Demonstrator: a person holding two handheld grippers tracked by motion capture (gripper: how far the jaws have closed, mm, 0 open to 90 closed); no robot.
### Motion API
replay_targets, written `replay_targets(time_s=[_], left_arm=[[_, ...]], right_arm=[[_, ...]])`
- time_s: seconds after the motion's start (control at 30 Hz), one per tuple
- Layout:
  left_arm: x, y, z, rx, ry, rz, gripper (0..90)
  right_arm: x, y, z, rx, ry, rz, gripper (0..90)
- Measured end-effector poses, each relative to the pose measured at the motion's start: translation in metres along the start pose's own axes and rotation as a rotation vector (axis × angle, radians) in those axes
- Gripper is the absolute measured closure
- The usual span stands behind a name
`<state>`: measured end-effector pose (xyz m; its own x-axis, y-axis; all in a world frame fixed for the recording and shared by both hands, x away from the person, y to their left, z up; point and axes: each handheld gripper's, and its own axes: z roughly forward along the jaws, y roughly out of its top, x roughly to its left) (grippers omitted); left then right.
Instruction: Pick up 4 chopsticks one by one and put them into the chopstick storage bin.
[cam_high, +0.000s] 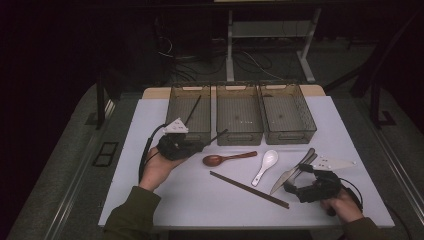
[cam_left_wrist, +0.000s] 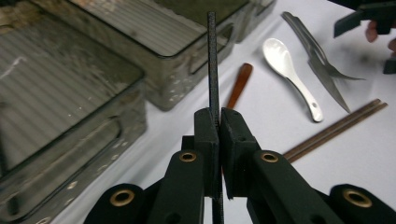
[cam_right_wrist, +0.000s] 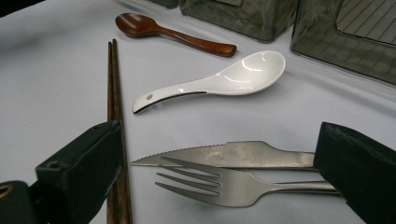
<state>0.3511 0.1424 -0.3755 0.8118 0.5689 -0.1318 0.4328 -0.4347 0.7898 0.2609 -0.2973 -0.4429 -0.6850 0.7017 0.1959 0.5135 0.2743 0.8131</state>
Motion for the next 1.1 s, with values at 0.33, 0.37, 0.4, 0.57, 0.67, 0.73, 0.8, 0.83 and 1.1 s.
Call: replay_targets(time_s=[0.33,0.37,0.4,0.57,0.67,0.73,0.8,0.83,1.1], left_arm=[[0.024,0.002,-0.002,-0.012,0.046,-0.049,84.9],[0.025,0.003,-0.002,-0.011,0.050,-0.050,84.9],[0.027,0.005,-0.002,-0.015,0.051,-0.052,85.0],[0.037,0.016,-0.003,-0.014,0.071,-0.060,84.9],[0.044,0.023,-0.003,-0.014,0.086,-0.062,84.9],[0.048,0.027,-0.002,-0.016,0.094,-0.062,84.9],[0.053,0.031,-0.001,-0.011,0.104,-0.061,84.9],[0.055,0.033,0.000,-0.019,0.107,-0.071,84.9],[0.070,0.048,0.010,-0.028,0.134,-0.085,85.0]], right_arm=[[-0.001,0.000,0.000,-0.001,-0.006,0.003,1.6],[-0.001,0.000,0.000,-0.001,-0.006,0.002,1.6],[-0.001,0.000,0.000,-0.001,-0.006,0.005,1.6],[-0.002,0.000,0.000,-0.003,-0.008,0.003,1.6],[-0.001,0.000,-0.001,-0.002,-0.006,0.008,1.6],[-0.001,0.000,-0.001,-0.003,-0.007,0.010,1.6],[-0.002,0.000,-0.001,-0.005,-0.007,0.011,1.6],[-0.002,0.000,-0.001,-0.006,-0.007,0.012,1.6],[-0.002,0.000,-0.001,-0.007,-0.006,0.011,1.6]])
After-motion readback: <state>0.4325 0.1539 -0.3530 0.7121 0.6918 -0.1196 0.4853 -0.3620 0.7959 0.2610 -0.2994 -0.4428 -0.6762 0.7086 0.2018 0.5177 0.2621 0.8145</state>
